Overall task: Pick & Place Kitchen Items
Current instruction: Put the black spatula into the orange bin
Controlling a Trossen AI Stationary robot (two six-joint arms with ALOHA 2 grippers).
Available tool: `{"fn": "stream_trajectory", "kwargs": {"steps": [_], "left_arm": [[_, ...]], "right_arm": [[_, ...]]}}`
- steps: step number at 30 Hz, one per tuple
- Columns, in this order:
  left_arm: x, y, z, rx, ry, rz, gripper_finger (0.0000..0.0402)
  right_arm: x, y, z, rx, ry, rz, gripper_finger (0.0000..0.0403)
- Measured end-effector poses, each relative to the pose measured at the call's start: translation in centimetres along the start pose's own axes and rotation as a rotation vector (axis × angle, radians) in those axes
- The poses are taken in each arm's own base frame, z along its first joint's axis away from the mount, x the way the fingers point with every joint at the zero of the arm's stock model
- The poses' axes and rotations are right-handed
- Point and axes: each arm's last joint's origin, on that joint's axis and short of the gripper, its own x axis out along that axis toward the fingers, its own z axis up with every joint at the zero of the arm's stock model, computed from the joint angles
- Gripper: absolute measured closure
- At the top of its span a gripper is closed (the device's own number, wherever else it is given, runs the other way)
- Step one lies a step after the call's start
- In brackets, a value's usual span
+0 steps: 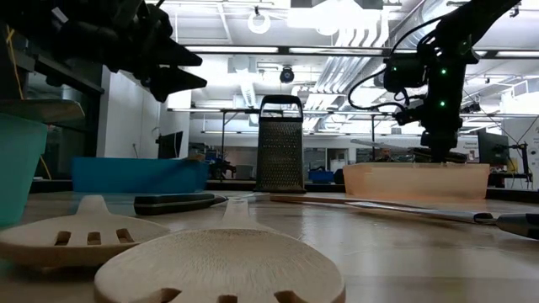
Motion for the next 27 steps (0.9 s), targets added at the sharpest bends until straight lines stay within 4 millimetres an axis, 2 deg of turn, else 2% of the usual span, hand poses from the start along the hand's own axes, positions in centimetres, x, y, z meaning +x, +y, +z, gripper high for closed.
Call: {"fn": "stream_trajectory", "kwargs": {"steps": [7,18,27], "left_arm": [[0.1,-0.5,-0.1,0.01,0.005,-0.022,0.0139],[-0.4,-2.5,0.0,0.089,-0.013,-0.089,0.0139],[-2.0,-2.8,0.9,0.124,-0.064,-0.095,0.0139]], "right_arm": [[0.6,-0.3,0.0,-0.022,0.023,0.027,0.0318],[3.4,1.2,0.7,-0.099,0.134,0.07,0.0318],[3.5,1.4,0.4,-0.121,0.171,0.076,0.0318]]}}
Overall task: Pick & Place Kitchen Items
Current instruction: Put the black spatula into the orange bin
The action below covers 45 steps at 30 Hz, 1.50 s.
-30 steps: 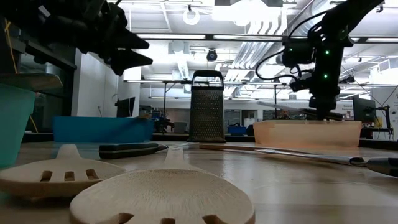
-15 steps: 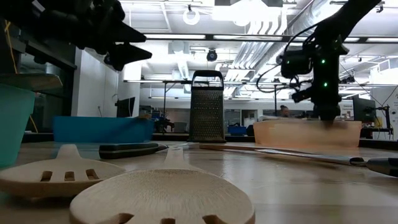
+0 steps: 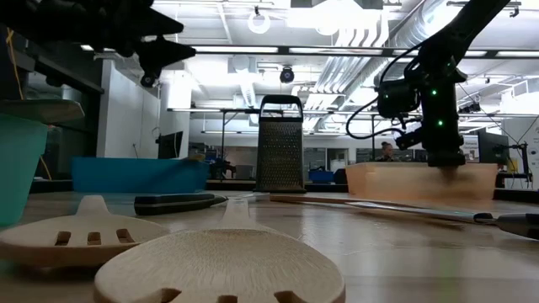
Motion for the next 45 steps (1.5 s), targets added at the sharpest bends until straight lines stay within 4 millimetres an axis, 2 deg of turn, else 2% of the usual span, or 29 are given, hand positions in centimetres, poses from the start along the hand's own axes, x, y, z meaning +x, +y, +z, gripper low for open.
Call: {"fn": "stream_trajectory", "kwargs": {"steps": [3,8,12,20,24,28,33,37,45], "left_arm": [[-0.7,-0.1,0.3,0.001,-0.007,0.004,0.0139],[-1.7,-0.2,0.4,0.0,0.0,0.017,0.0139],[-2.1,-0.2,0.5,-0.011,0.001,0.03,0.0139],[-2.2,-0.2,0.4,-0.036,0.007,0.031,0.0139],[-2.2,-0.2,0.4,-0.039,0.009,0.031,0.0139],[-2.2,-0.2,0.3,-0.041,0.021,0.033,0.0139],[-2.2,-0.1,0.0,-0.044,0.044,0.042,0.0139],[-2.2,-0.1,-0.1,-0.045,0.061,0.044,0.0139],[-2.2,-0.1,-0.4,-0.047,0.088,0.047,0.0139]], "right_arm": [[0.0,0.0,0.0,0.0,0.002,-0.006,0.0304],[-0.1,-0.1,0.0,0.004,-0.001,-0.014,0.0217],[-0.2,-0.2,0.1,0.003,0.002,-0.028,0.0183],[-2.3,-1.7,1.4,0.07,-0.014,-0.055,0.0183],[-4.0,-2.7,2.2,0.164,-0.032,-0.044,0.0184],[-5.8,-3.4,2.5,0.275,-0.015,0.078,0.0184],[-7.7,-3.6,2.5,0.411,0.042,0.333,0.0184],[-8.9,-2.9,2.4,0.454,0.1,0.483,0.0184],[-12.3,0.2,1.7,0.435,0.092,0.543,0.0184]]}}
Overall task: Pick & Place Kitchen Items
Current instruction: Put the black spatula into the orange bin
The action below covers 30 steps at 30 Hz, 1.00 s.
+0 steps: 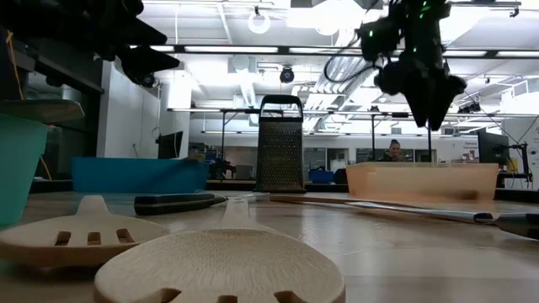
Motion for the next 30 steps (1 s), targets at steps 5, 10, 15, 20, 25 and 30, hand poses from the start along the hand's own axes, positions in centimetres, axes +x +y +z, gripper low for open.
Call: {"fn": "stream_trajectory", "kwargs": {"steps": [5,10,15,20,25,30], "left_arm": [[0.0,0.0,-0.1,0.004,0.006,0.001,0.0139],[0.0,0.0,-0.1,0.009,0.008,0.001,0.0139],[0.0,0.0,-0.2,0.01,0.021,0.003,0.0139],[0.0,0.0,-0.2,0.01,0.02,0.003,0.0139],[0.0,0.0,-0.2,0.01,0.02,0.003,0.0139],[0.0,0.0,-0.2,0.01,0.02,0.003,0.0139]], "right_arm": [[-0.8,2.8,-2.7,0.012,-0.023,0.037,0.0184],[-0.8,5.9,-5.8,0.01,-0.017,0.05,0.0184],[-0.5,8.9,-8.9,0.012,-0.024,0.095,0.0184],[-0.6,11.8,-11.8,0.001,-0.075,0.222,0.0184],[-0.7,14.3,-14.4,-0.045,-0.134,0.361,0.0184],[0.4,17.1,-16.6,-0.106,-0.148,0.456,0.0184]]}}
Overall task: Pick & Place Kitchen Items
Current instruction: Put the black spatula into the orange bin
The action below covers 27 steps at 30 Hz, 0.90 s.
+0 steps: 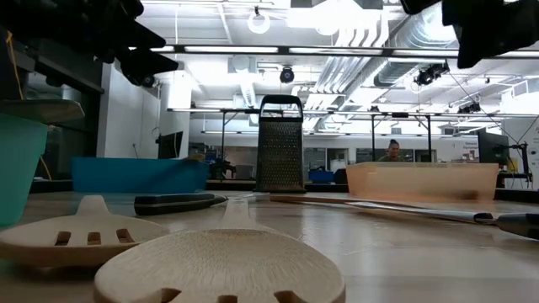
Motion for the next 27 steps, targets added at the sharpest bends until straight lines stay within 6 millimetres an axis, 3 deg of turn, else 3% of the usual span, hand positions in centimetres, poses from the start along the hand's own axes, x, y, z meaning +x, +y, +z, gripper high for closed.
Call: {"fn": "stream_trajectory", "kwargs": {"steps": [6,12,19,27], "left_arm": [[0.0,0.0,0.0,-0.006,0.0,0.0,0.0139],[0.0,0.0,0.0,-0.007,0.001,0.0,0.0139],[0.0,0.0,-0.2,-0.014,0.023,0.003,0.0139],[0.0,0.1,-0.6,-0.039,0.06,0.009,0.0139]], "right_arm": [[3.5,1.9,-1.8,0.023,0.09,0.063,0.0184],[6.1,3.7,-2.5,0.062,0.183,-0.002,0.0184],[6.7,5.6,-2.5,0.086,0.186,-0.324,0.0184],[11.3,5.0,-3.2,0.107,0.255,-0.5,0.0184]]}}
